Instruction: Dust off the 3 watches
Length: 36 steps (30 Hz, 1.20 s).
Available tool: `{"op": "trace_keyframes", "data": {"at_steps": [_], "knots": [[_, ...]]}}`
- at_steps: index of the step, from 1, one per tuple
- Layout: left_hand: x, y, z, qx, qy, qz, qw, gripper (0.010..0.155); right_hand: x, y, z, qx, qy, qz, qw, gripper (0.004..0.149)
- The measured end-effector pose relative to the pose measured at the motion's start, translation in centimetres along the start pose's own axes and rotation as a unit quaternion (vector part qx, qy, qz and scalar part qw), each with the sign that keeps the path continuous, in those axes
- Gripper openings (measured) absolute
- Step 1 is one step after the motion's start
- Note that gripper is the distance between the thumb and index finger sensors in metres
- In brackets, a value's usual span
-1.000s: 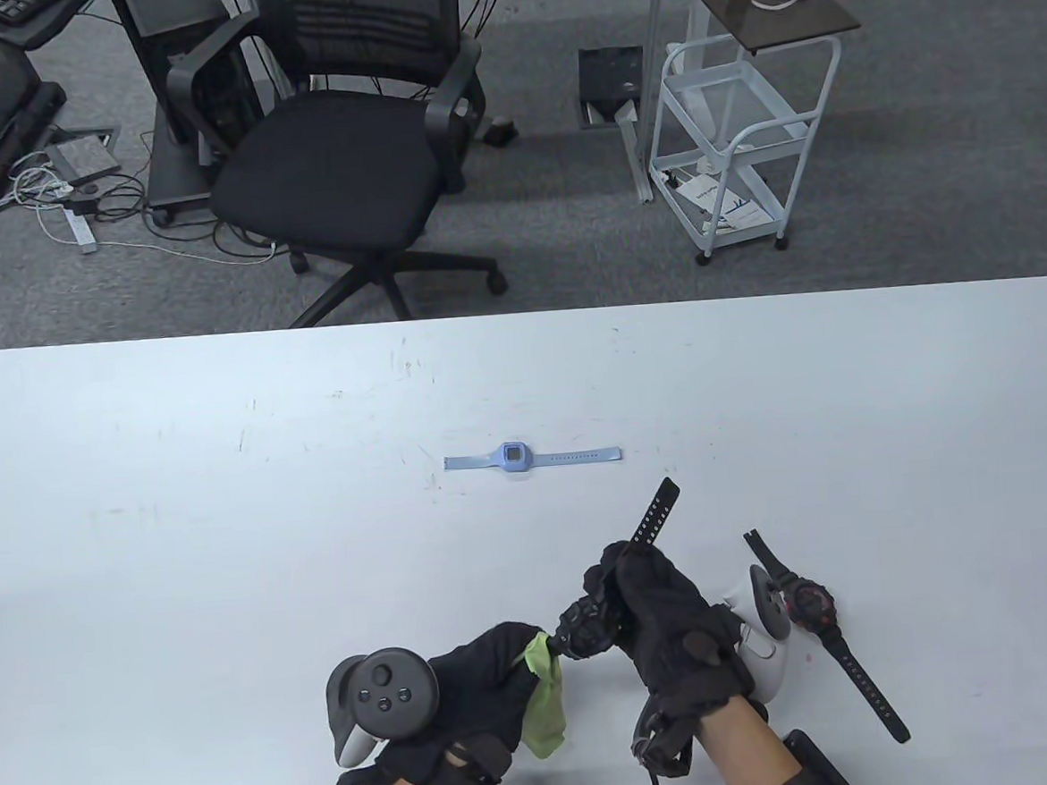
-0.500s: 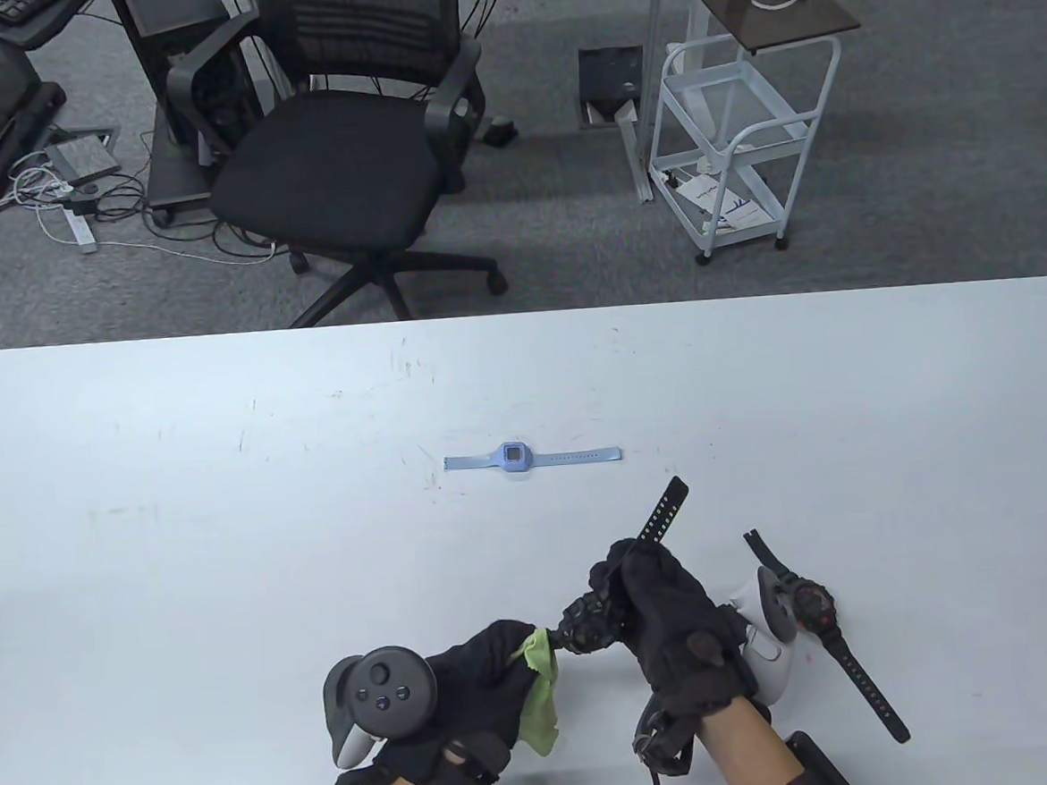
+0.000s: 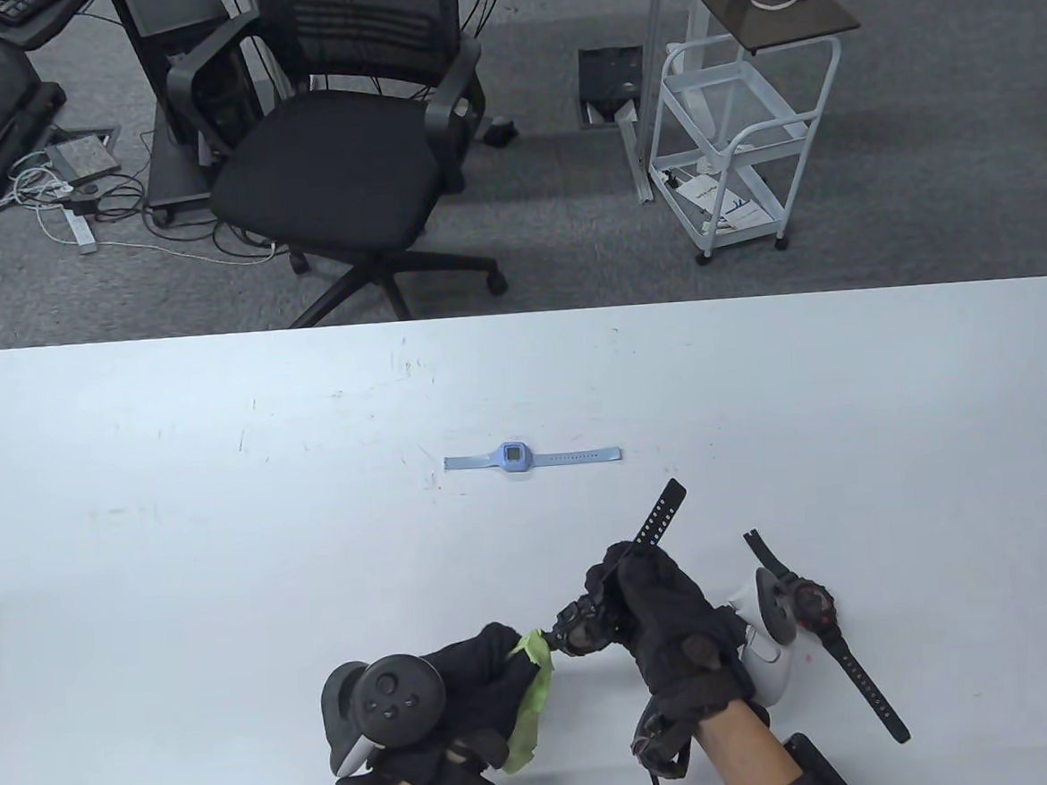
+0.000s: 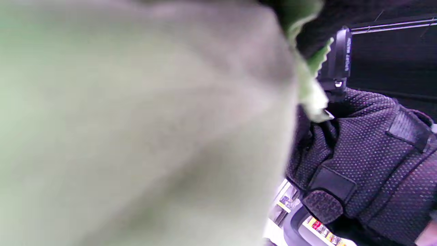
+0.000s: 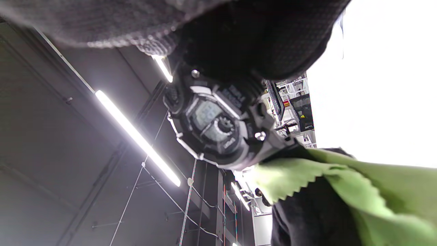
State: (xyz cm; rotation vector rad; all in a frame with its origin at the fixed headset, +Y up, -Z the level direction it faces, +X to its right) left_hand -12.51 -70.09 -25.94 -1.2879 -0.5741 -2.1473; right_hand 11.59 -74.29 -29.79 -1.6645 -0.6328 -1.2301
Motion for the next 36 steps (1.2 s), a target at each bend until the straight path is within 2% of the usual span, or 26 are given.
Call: {"op": "trace_keyframes", "data": {"at_steps": [4,6,17,21,23,30,36], "knots": [[0.0,0.6,-0.3,0.056,-0.010,-0.026,0.998,0.049,0.0,0.5,0.3,0.008,0.008,-0.006,1.000,0.045],[0.0,0.3,-0.5,0.049,-0.019,-0.011,0.999,0.049,0.1,0.4,0.2,-0.004,0.007,-0.008,1.000,0.045],[0.3,-1.0,0.9,-0.087,0.012,0.038,0.995,0.051,0.1,0.1,0.4,0.012,0.011,-0.005,1.000,0.044],[0.2,-0.1,0.0,0.018,-0.010,0.001,1.000,0.056,0.2,0.6,1.0,0.003,0.023,-0.013,1.000,0.044],[0.1,0.0,-0.4,0.034,-0.018,-0.002,0.999,0.055,0.2,0.8,1.1,0.007,0.024,-0.014,1.000,0.044],[0.2,-0.6,-0.7,-0.019,-0.016,0.011,1.000,0.052,0.2,0.8,0.8,0.000,0.021,-0.013,1.000,0.044],[0.1,-0.6,-0.9,-0.011,-0.018,0.011,1.000,0.050,0.2,0.9,0.5,-0.007,0.016,-0.015,1.000,0.045]]}}
Point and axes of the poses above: the tracker on the back of each hand, its own z axis roughly to the thumb side, its own x axis roughly from the fingertips to the wrist, y = z × x, the point moved 4 cm from there along -x, roughly from the wrist to the fingertips, and after that the axes turned 3 degrees about -x, right-handed, at the moved point
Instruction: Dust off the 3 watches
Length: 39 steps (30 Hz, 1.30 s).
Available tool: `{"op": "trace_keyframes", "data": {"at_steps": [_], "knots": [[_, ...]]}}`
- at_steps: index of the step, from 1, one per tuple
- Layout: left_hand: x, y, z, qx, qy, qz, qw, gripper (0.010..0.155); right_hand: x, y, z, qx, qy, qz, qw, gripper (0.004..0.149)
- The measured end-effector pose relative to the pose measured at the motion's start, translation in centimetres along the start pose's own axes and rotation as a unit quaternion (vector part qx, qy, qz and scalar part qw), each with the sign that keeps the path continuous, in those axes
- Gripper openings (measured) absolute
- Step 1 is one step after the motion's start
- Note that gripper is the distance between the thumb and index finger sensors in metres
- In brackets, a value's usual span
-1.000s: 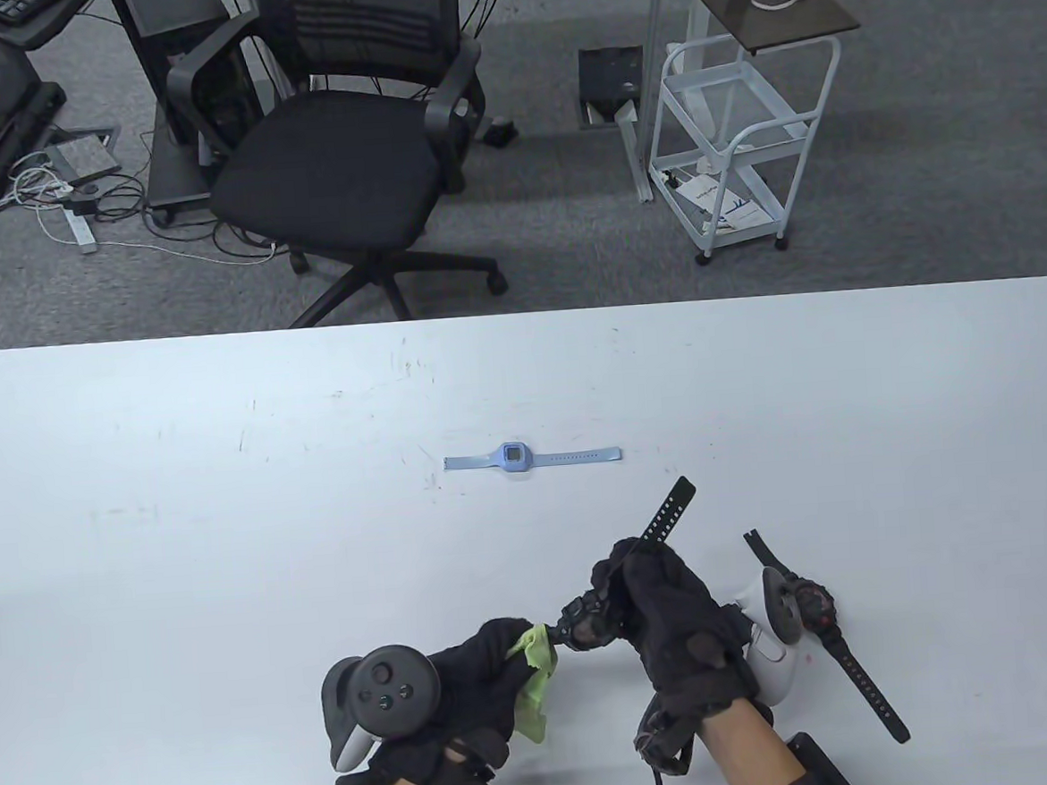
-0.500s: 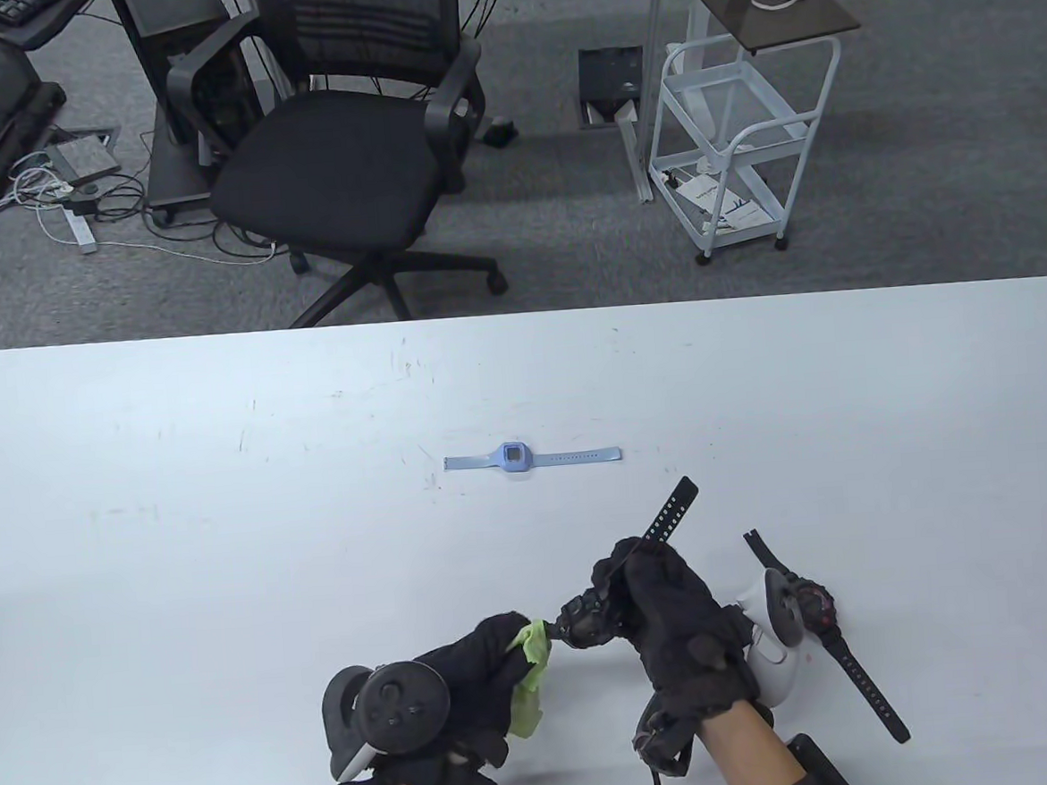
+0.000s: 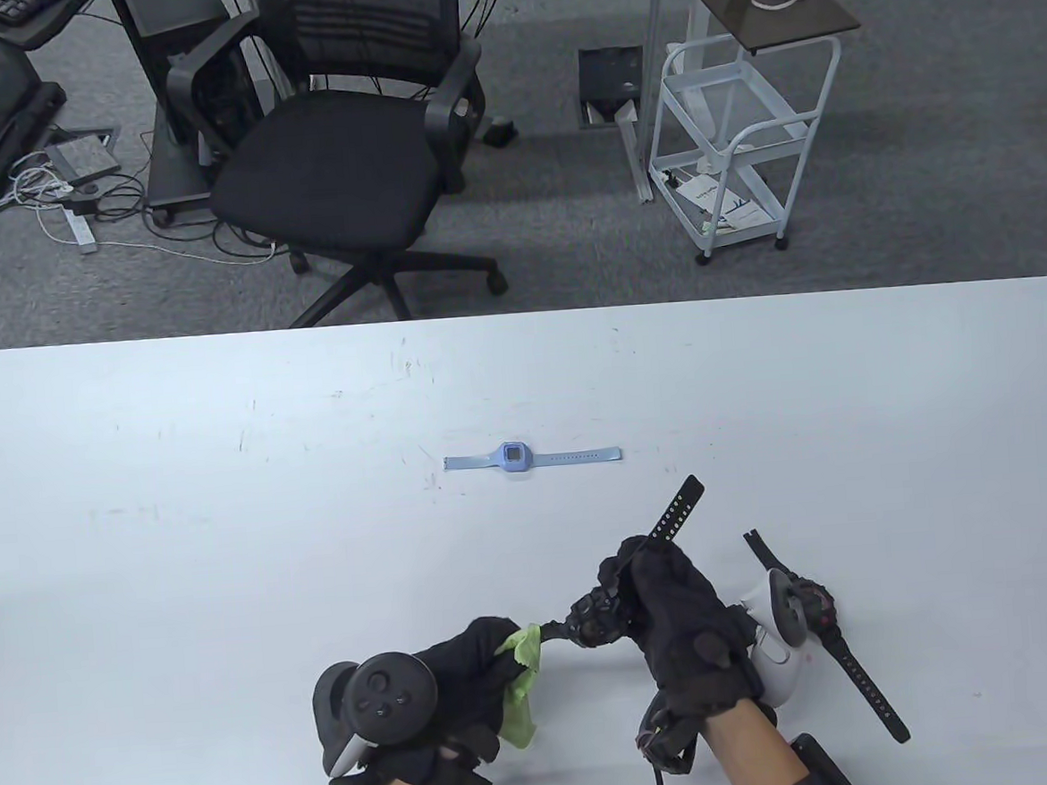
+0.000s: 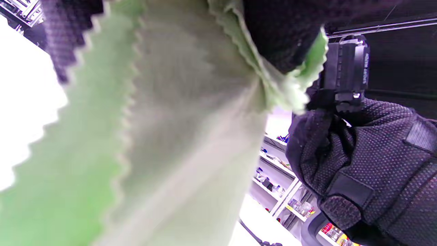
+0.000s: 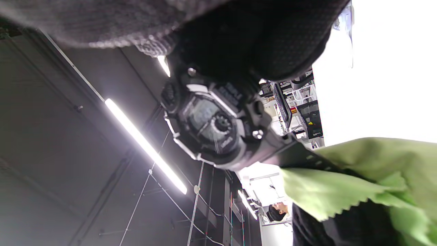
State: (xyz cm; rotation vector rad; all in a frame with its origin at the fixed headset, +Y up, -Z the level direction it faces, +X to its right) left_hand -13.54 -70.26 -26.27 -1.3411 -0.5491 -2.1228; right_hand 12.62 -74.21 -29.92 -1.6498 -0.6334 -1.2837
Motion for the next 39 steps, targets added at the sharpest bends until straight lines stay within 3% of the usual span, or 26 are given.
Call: {"op": "trace_keyframes", "data": {"at_steps": [31,39], "knots": [[0.3,-0.6,0.1,-0.001,0.027,0.004,1.000,0.045,0.2,0.9,0.3,-0.022,0.004,-0.022,0.999,0.044],[0.0,0.2,0.4,-0.003,0.027,-0.038,0.999,0.045,0.4,1.3,0.5,-0.017,0.005,-0.030,0.999,0.045]]}}
Point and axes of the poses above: the tracker on the back of each hand, its own z axis roughly to the thumb side, its own x axis roughly from the fingertips to the wrist, y = z × x, the point moved 4 cm from there along -x, roughly from the wrist to the fingertips, and after that the axes turned 3 degrees about -x, right-handed, at the moved point
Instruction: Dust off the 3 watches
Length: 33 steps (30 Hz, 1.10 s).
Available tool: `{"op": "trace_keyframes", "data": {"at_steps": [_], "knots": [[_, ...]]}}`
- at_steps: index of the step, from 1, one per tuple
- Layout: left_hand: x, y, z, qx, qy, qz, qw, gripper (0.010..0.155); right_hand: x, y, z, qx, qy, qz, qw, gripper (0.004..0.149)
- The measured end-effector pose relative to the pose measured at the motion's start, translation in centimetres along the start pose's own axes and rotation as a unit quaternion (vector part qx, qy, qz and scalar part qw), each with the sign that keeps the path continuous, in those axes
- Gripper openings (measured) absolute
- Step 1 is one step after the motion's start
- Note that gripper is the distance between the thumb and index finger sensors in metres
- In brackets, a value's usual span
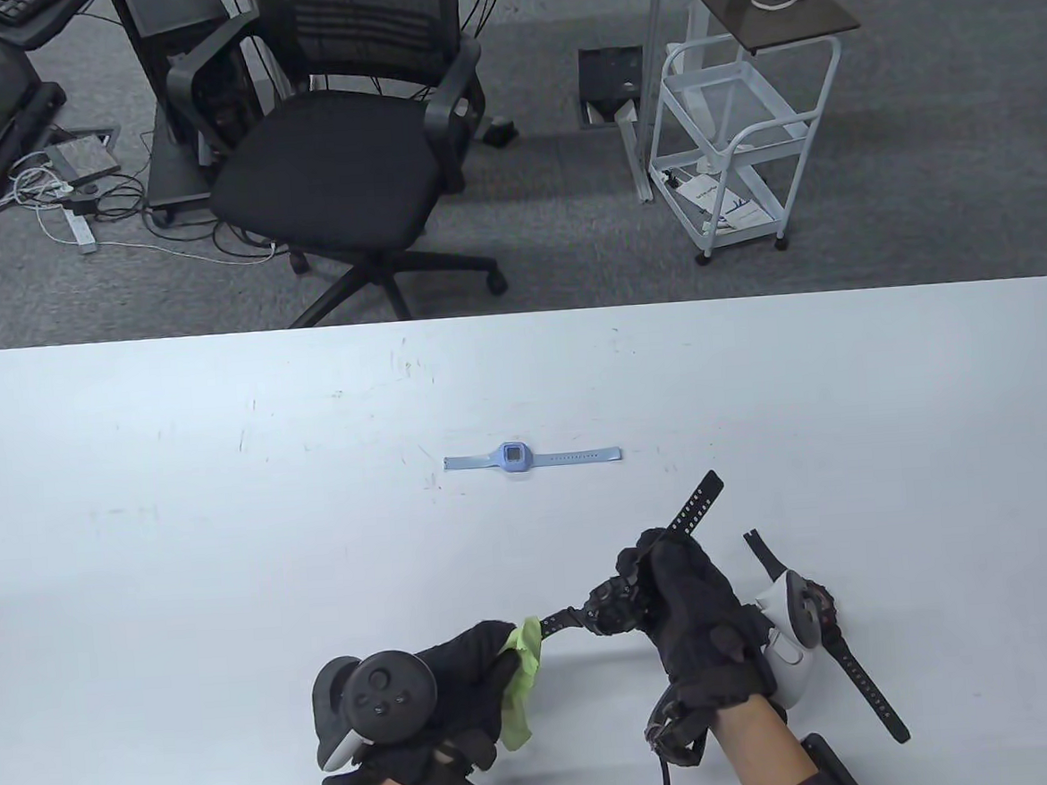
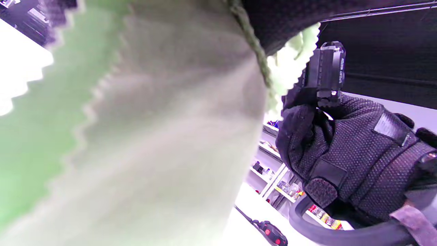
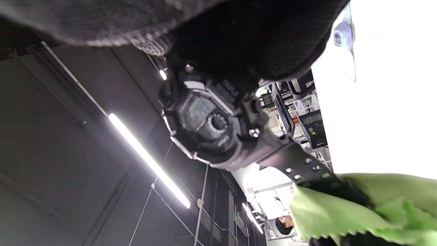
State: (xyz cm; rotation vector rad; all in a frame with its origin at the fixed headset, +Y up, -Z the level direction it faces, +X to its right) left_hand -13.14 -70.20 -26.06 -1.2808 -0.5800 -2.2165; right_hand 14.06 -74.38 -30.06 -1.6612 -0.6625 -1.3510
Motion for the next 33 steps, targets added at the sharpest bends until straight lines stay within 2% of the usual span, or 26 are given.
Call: {"op": "trace_keyframes", "data": {"at_steps": [3,8,13,15,18,21,26,30,33], "knots": [[0.0,-0.1,0.1,-0.013,0.001,-0.009,1.000,0.045,0.0,0.2,0.1,-0.001,0.000,-0.004,1.000,0.045],[0.1,-0.9,0.2,-0.051,-0.005,0.005,0.999,0.046,0.1,0.3,0.3,-0.006,0.003,-0.007,1.000,0.045],[0.2,-1.5,-0.6,-0.067,-0.016,0.015,0.998,0.045,0.4,2.2,1.6,-0.022,0.023,-0.043,0.999,0.045],[0.2,-1.2,0.2,-0.114,0.000,0.015,0.993,0.045,0.5,2.8,2.0,-0.030,0.029,-0.058,0.997,0.045],[-0.1,0.6,2.1,-0.207,0.043,-0.010,0.977,0.045,0.7,3.7,2.4,-0.035,0.033,-0.079,0.996,0.045],[-0.5,3.3,3.7,-0.257,0.080,-0.041,0.962,0.045,0.8,4.2,2.3,-0.029,0.026,-0.092,0.995,0.045],[-0.6,8.2,5.0,-0.318,0.126,-0.124,0.931,0.045,1.0,5.4,1.7,-0.005,-0.011,-0.126,0.992,0.046],[-0.3,10.0,4.9,-0.347,0.138,-0.164,0.913,0.046,1.0,6.1,1.0,-0.002,-0.045,-0.140,0.989,0.047],[0.0,10.8,4.8,-0.355,0.145,-0.179,0.906,0.045,1.1,6.5,0.6,-0.011,-0.061,-0.144,0.988,0.047]]}}
Point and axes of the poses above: the tracker on the back of each hand, its own z axis roughly to the thumb side, its own x axis roughly from the fingertips to the wrist, y = z × x, the point moved 4 cm from there along -x, roughly from the wrist to the fingertips, and after that the axes turned 3 degrees about -x, right-handed, at the moved point
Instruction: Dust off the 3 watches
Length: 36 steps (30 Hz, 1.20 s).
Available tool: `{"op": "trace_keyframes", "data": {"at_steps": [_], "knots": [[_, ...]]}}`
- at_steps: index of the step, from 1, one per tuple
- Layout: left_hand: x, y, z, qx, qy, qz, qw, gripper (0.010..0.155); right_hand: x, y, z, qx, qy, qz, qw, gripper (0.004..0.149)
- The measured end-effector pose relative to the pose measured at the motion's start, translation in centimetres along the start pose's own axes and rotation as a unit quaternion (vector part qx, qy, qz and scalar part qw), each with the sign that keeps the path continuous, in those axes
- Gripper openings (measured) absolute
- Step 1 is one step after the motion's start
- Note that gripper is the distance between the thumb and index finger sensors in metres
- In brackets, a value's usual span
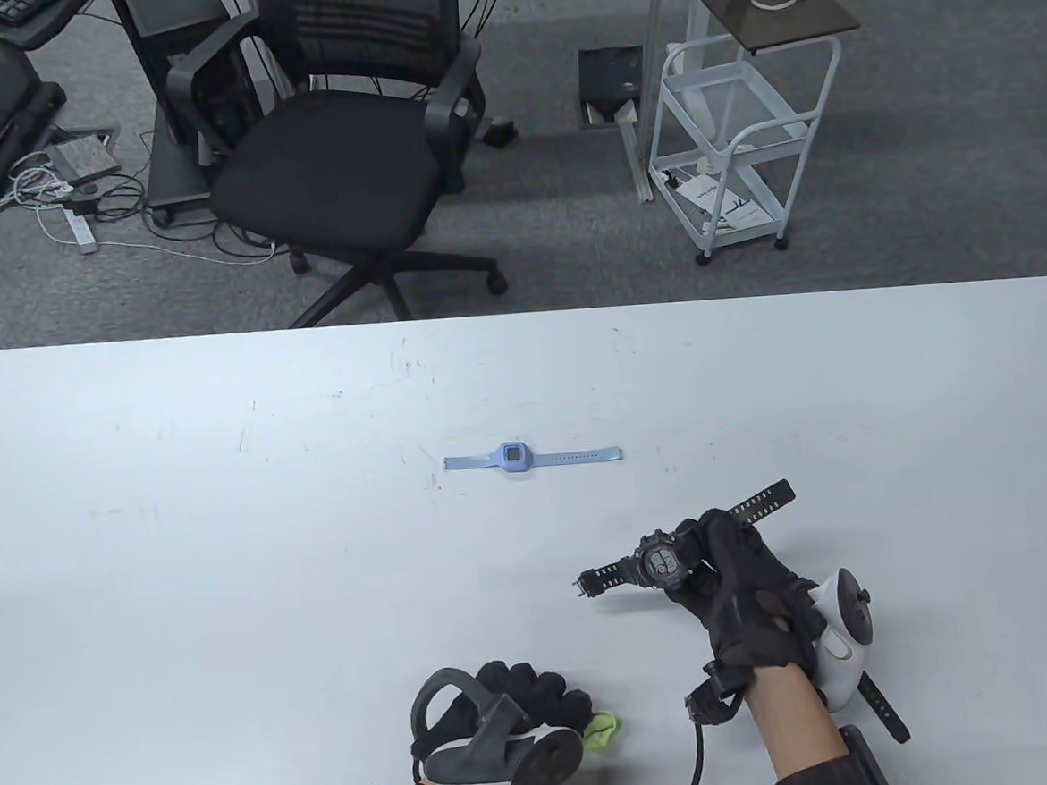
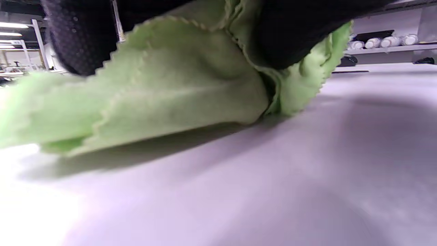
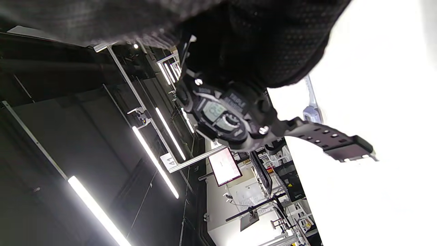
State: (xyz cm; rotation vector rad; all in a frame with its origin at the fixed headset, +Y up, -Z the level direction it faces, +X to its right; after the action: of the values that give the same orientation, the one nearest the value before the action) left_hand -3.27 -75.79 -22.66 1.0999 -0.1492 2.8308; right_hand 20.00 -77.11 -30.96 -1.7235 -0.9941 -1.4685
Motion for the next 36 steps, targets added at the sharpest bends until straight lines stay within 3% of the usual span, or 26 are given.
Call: {"op": "trace_keyframes", "data": {"at_steps": [4,8,12,16,18,21,28,36], "knots": [[-0.1,0.2,0.4,-0.014,0.005,-0.019,1.000,0.046,0.0,0.2,0.0,-0.003,0.000,-0.005,1.000,0.047],[0.2,0.5,0.1,0.006,0.009,-0.081,0.997,0.074,0.0,0.1,0.0,-0.018,0.000,-0.001,1.000,0.047],[1.2,-1.4,-2.1,0.082,-0.003,-0.037,0.996,0.084,0.1,-0.5,-0.2,-0.031,-0.004,0.007,0.999,0.047],[2.8,-3.4,-4.3,0.159,-0.020,0.038,0.986,0.078,-0.6,-1.4,-1.2,-0.050,-0.028,0.002,0.998,0.048],[3.4,-3.8,-5.1,0.166,-0.034,0.051,0.984,0.074,-1.6,-1.9,-1.8,-0.043,-0.041,-0.014,0.998,0.050],[3.7,-3.6,-6.0,0.174,-0.048,0.041,0.983,0.072,-4.0,-3.1,-3.6,-0.057,-0.062,-0.045,0.995,0.056],[4.2,-3.5,-7.4,0.183,-0.074,0.048,0.979,0.070,-9.2,-7.5,-7.8,-0.121,-0.099,-0.047,0.987,0.049],[4.3,-3.3,-8.3,0.190,-0.092,0.046,0.976,0.070,-12.4,-10.4,-11.3,-0.122,-0.131,-0.061,0.982,0.050]]}}
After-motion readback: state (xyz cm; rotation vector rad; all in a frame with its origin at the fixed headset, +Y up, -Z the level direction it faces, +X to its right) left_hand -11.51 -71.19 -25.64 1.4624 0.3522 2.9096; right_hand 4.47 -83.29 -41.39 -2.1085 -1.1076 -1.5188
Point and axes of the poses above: the tracker on the back of each hand, its own z axis roughly to the thumb side, its own x axis roughly from the fingertips to the wrist, y = z × x, the point moved 4 cm from there along -x, roughly from the wrist to the fingertips, and after that the axes turned 3 degrees about -x, right-handed, at the moved point
